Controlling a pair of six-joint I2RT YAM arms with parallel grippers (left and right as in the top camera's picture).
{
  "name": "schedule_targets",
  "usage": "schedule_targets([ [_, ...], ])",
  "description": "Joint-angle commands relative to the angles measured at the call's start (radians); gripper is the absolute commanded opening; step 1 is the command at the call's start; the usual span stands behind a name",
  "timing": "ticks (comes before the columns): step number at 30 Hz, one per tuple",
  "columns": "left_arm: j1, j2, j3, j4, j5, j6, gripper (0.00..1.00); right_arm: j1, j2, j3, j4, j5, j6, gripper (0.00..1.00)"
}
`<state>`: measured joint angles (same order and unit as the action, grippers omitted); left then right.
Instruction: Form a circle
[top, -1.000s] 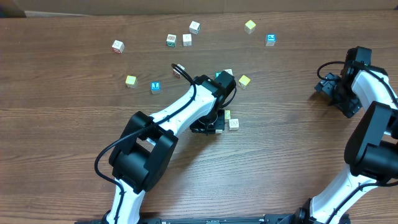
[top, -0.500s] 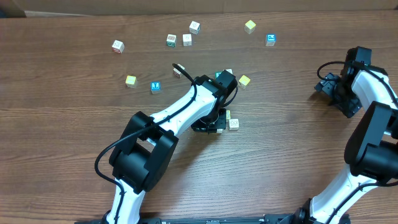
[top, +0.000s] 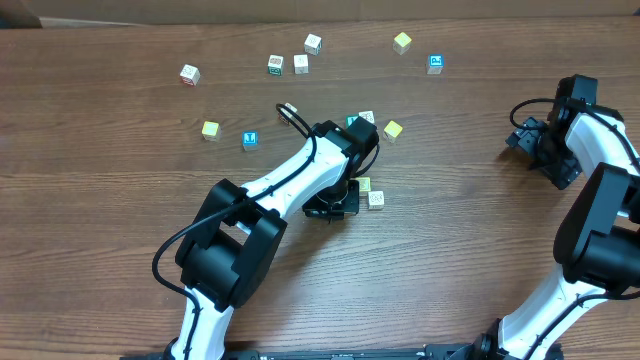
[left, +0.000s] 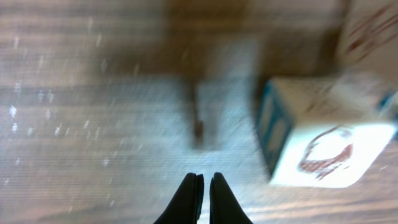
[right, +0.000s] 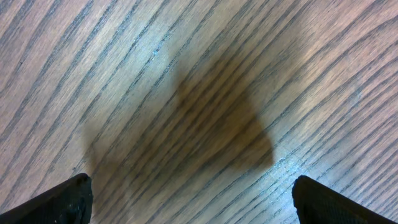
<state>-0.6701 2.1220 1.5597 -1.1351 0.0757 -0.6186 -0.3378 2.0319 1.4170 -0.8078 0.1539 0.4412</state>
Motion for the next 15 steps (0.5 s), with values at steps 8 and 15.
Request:
schedule_targets([
  [8, -0.043, -0.076, -0.002, -0.019, 0.003, 0.111, 0.04, 0.002, -0.027, -0.004, 0.003, 0.003, 0.003, 1.00],
  [15, -0.110, -0.279, -0.002, 0.026, -0.113, 0.190, 0.04, 0.002, -0.027, -0.004, 0.003, 0.003, 0.003, 1.00],
])
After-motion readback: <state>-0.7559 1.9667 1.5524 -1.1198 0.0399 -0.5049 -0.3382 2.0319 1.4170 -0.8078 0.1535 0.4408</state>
